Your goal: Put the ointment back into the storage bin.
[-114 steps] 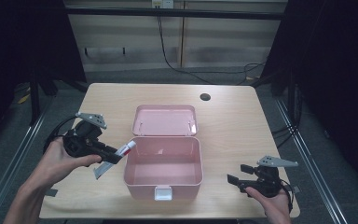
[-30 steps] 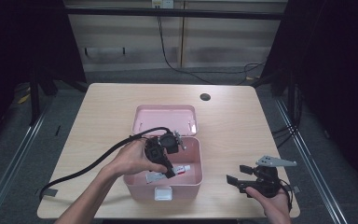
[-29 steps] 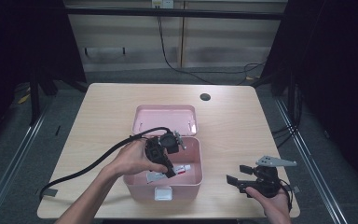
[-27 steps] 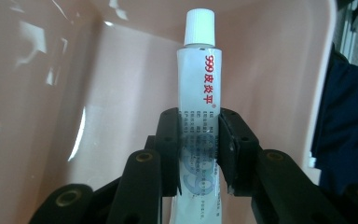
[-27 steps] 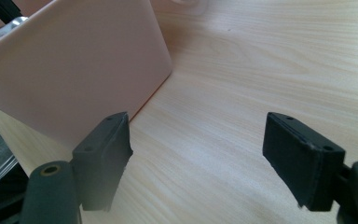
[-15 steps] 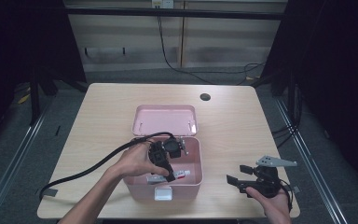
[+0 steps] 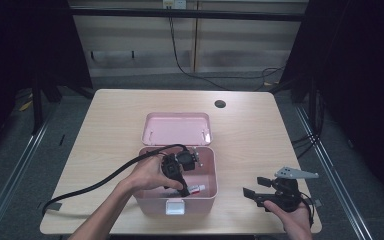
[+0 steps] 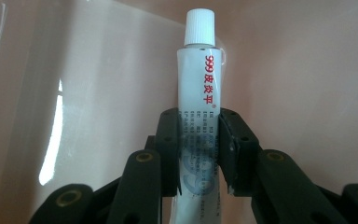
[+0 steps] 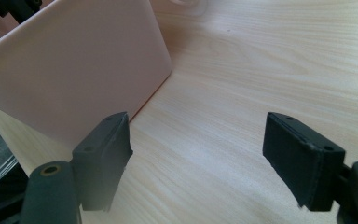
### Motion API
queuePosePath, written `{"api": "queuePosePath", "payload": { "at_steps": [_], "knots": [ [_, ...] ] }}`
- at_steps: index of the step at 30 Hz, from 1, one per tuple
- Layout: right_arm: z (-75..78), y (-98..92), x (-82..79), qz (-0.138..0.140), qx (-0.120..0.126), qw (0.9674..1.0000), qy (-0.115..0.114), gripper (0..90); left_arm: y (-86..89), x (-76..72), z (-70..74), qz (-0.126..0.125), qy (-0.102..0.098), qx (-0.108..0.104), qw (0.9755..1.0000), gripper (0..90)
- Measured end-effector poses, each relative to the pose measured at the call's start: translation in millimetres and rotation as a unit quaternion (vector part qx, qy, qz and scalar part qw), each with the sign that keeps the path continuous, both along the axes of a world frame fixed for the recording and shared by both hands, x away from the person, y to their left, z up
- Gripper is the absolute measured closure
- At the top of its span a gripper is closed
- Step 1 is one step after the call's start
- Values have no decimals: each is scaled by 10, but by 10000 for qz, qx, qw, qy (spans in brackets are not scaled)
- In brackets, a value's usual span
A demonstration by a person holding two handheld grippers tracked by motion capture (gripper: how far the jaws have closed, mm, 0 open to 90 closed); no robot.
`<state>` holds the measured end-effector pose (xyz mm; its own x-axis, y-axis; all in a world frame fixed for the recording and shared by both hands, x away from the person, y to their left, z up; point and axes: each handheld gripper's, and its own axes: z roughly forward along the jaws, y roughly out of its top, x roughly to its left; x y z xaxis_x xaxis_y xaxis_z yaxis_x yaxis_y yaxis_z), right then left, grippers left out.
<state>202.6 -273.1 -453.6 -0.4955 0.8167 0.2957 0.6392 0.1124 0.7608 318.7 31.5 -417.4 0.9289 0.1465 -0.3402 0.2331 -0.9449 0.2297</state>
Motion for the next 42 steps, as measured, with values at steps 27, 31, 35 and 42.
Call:
{"api": "queuePosePath", "payload": {
  "at_steps": [27, 31, 35, 42],
  "knots": [
    [-8, 7, 5, 34, -10, 10000, 36, 229, -126, -1, -279, -163, 263, 327, 9990, 707],
    [-9, 5, 5, 30, -11, 10000, 36, 229, -129, -11, -294, -255, 270, 372, 9986, 706],
    [-9, 7, 5, 34, -11, 10000, 40, 229, -150, -17, -339, -295, 296, 451, 9981, 706],
    [-13, 11, 14, 34, -40, 10000, 51, 229, -165, 3, -370, -189, 318, 436, 9984, 706]
  ]
}}
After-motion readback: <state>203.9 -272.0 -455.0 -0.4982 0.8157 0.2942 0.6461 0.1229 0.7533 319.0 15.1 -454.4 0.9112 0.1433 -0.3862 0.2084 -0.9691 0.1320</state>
